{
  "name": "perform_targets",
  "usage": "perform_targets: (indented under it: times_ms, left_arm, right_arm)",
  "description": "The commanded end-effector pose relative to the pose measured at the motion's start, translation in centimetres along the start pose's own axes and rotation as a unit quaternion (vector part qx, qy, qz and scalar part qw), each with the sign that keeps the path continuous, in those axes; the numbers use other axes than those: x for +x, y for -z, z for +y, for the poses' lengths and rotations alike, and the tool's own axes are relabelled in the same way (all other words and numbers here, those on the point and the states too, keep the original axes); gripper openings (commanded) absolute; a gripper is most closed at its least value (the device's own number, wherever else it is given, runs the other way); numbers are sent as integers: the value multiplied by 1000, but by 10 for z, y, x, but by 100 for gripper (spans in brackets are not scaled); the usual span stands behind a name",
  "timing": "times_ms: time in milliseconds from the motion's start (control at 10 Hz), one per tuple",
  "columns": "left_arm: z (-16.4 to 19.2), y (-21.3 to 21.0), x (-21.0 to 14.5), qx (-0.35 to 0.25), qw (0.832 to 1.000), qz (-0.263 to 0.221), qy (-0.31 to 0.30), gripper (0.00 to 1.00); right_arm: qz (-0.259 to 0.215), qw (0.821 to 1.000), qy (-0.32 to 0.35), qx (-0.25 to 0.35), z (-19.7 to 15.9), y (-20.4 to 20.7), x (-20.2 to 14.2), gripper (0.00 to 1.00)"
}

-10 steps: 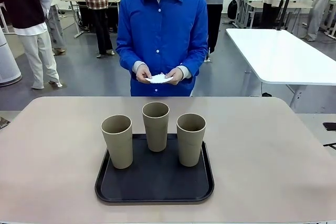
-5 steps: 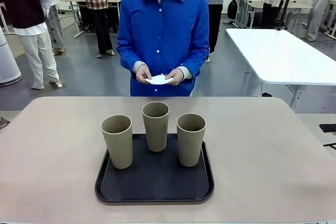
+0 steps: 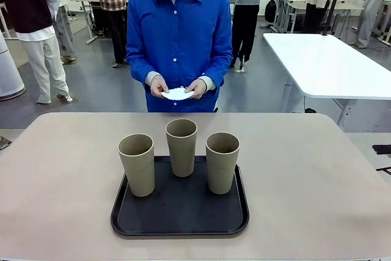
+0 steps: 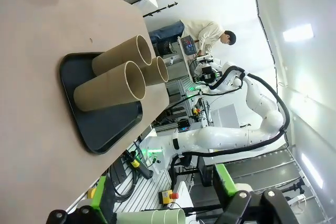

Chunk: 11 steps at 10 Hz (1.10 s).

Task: Place coasters on the table and set cups on them.
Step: Pick up one Reusable plastic cup and place it on a coaster set by the human.

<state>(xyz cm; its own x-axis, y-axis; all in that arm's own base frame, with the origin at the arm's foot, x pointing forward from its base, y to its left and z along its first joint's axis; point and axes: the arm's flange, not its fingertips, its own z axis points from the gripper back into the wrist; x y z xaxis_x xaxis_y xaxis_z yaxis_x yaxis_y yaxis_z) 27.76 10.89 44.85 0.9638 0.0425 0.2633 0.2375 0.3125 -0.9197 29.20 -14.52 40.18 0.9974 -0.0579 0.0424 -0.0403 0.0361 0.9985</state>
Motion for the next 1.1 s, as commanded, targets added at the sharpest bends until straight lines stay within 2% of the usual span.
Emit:
perform_targets:
  times_ms: [0,1000]
  left_arm:
    - [-1,0,-1,-4,1000,0,2,100]
    - [-1,0,-1,-4,1000,0,2,100]
  right_arm:
    - [-1,1000,-2,5,1,0,1,100]
    - [-1,1000,-2,5,1,0,1,100]
